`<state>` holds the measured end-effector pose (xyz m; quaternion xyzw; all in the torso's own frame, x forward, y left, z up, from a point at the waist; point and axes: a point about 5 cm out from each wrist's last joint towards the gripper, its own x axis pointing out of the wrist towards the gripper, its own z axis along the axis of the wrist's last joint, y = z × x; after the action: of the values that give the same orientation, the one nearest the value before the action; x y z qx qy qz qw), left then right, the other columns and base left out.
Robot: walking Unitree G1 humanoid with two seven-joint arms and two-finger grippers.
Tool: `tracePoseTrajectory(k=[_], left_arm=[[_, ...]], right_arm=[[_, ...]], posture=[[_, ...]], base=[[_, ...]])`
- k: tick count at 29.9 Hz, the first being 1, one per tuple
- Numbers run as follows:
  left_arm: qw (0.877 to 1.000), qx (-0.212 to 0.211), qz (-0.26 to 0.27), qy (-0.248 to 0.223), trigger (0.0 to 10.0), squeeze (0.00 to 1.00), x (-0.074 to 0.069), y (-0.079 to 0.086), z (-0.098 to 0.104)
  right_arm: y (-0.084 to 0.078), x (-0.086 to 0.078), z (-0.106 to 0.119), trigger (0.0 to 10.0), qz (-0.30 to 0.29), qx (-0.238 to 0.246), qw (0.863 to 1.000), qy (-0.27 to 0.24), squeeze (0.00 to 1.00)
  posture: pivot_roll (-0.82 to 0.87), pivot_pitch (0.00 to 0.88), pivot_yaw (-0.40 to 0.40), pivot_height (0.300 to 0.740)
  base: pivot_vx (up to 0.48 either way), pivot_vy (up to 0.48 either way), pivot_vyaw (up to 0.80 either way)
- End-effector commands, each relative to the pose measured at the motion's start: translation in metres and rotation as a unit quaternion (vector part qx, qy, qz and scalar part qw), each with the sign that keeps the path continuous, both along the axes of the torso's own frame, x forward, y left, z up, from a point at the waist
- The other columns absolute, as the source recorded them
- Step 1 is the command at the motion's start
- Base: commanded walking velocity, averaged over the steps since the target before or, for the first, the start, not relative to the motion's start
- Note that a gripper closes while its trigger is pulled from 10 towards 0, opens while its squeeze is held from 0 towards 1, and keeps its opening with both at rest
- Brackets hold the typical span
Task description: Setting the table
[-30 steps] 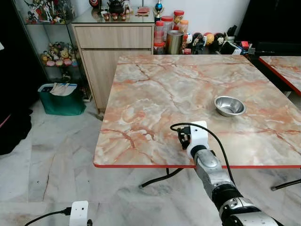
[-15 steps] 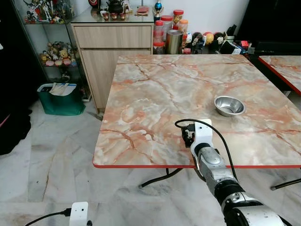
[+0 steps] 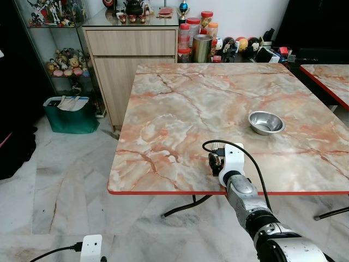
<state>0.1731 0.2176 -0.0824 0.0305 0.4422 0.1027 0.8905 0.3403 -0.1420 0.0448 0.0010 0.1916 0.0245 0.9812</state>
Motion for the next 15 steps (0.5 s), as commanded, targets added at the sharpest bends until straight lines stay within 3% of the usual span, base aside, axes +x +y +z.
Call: tracePoseTrajectory(k=[1,15], left_arm=[[1.000,0.002,-0.001,0.006,10.0,0.00,-0.0014,0.0012,-0.0006],[1.000,-0.002,-0.001,0.008,10.0,0.00,-0.0028,-0.0009,-0.0017]], right_arm=[[-0.0001,0.0048,0.0056,10.0,-0.005,0.004,1.000,-0.003,0.00],[-0.0041,0.0017,0.0002,10.0,-0.011,-0.005,1.000,0.013,0.00]], posture=[[0.02,0.000,-0.022,0.740],[0.02,0.000,-0.026,0.740]], base=[[0.000,0.000,0.00],[0.000,0.000,0.00]])
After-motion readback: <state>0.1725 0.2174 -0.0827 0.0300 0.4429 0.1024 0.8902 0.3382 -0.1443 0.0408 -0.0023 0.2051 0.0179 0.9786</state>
